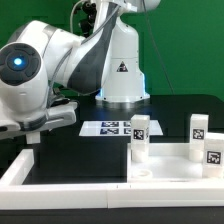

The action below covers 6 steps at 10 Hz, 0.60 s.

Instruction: Assemble square table

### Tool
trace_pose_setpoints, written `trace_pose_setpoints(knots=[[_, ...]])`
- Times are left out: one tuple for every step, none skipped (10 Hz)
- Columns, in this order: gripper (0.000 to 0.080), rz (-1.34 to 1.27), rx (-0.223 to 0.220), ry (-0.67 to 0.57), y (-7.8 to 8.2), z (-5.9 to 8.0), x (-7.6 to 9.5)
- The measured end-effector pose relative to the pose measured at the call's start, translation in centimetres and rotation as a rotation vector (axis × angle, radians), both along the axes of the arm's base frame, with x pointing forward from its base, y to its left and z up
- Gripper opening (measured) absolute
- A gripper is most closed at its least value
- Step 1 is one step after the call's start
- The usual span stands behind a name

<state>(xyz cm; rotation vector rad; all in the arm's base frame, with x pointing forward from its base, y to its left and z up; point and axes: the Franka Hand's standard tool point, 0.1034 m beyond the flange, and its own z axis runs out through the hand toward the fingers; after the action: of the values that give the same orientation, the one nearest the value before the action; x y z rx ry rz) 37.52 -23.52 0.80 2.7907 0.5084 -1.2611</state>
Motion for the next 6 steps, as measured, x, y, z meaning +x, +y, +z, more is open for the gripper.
trace_pose_setpoints(knots=[[0.0526,0.000,0.000,0.001,0.00,-0.02,-0.02],[0.0391,0.000,0.000,0.001,0.00,-0.02,-0.03],[0.0391,0.000,0.000,0.001,0.00,-0.02,-0.03],[0.0288,0.000,0.000,0.001,0.00,-0.02,-0.04],[0.0288,0.000,0.000,0.001,0.00,-0.02,-0.04],[0.0288,0.000,0.000,0.001,0.00,-0.02,-0.04]])
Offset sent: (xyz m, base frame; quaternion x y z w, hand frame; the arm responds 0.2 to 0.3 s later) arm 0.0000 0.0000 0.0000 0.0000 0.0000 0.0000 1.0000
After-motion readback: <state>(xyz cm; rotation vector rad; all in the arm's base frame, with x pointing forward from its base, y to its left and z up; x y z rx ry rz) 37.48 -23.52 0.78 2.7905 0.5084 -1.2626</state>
